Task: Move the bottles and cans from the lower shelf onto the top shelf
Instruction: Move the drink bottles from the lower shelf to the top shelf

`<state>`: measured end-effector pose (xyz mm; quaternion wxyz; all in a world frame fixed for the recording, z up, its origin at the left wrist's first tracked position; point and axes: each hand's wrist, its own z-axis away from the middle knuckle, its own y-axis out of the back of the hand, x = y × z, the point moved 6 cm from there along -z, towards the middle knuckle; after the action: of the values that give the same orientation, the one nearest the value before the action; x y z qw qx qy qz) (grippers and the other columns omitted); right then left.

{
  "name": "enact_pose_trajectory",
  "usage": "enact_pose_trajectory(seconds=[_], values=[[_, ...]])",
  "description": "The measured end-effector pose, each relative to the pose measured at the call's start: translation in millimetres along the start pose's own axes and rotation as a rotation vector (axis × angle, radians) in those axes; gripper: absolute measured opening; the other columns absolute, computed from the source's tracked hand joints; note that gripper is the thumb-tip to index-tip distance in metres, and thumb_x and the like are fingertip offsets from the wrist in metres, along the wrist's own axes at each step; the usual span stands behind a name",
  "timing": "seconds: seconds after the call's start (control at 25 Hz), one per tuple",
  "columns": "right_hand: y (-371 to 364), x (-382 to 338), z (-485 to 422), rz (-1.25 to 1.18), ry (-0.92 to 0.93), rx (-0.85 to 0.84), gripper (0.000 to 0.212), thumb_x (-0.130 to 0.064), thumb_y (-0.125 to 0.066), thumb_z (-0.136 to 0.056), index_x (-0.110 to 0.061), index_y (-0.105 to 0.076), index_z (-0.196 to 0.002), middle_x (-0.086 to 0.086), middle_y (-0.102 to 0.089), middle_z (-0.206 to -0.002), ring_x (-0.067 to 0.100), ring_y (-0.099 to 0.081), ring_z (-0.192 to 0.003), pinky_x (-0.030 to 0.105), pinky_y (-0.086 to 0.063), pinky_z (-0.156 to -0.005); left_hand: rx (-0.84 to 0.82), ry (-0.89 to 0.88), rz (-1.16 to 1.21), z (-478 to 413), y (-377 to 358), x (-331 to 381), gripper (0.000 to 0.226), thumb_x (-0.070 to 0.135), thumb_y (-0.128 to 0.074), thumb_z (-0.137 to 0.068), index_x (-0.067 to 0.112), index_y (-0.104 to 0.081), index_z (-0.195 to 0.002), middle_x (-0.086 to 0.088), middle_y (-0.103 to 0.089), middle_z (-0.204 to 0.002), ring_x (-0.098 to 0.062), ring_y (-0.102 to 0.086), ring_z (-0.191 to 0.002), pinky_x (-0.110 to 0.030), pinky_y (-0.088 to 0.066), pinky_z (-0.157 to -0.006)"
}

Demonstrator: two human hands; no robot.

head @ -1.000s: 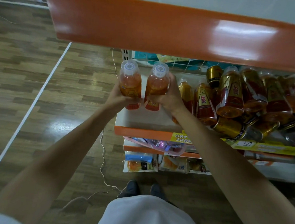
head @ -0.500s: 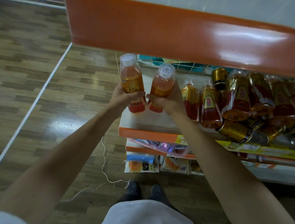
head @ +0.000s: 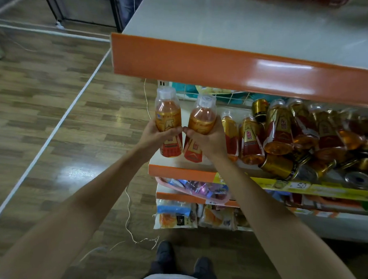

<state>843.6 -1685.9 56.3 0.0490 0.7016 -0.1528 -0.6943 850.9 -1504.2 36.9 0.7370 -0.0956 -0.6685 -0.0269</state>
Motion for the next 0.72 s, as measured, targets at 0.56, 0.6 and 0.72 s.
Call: enact_pose_trajectory(seconds=[0.56, 0.6, 0.72], values=[[118.8, -26.9, 100.0, 0.051, 0.113, -0.128, 0.068, -0.024, -0.091, -0.063, -0.018, -0.054, -0.12, -0.007, -0.066, -0.102, 0.009, -0.067, -0.092, 0.021, -0.055, -0.082, 0.07, -0.081, 0.023, 137.0, -105.9, 49.6, 0.062, 0.031, -0.088, -0.059, 0.022, -0.062, -0.114, -0.008, -0.073, -0.106, -0.026, -0.07, -0.098, -0.042, -0.058, -0.083], [124.8, -29.9, 107.1, 0.039, 0.115, -0.134, 0.068, -0.023, -0.091, -0.063, -0.019, -0.054, -0.12, -0.007, -0.066, -0.104, 0.011, -0.067, -0.094, 0.027, -0.057, -0.084, 0.084, -0.087, 0.008, 144.1, -110.4, 52.2, 0.065, 0.028, -0.088, -0.06, 0.018, -0.06, -0.118, -0.009, -0.073, -0.106, -0.026, -0.07, -0.097, -0.042, -0.058, -0.082], [135.3, -42.4, 121.9, 0.034, 0.128, -0.139, 0.068, -0.022, -0.091, -0.063, -0.019, -0.052, -0.118, -0.007, -0.064, -0.104, 0.01, -0.064, -0.094, 0.015, -0.051, -0.078, 0.138, -0.097, -0.004, 159.4, -121.0, 64.7, 0.076, 0.016, -0.088, -0.064, 0.011, -0.051, -0.13, -0.009, -0.071, -0.107, -0.022, -0.071, -0.094, -0.037, -0.058, -0.076]])
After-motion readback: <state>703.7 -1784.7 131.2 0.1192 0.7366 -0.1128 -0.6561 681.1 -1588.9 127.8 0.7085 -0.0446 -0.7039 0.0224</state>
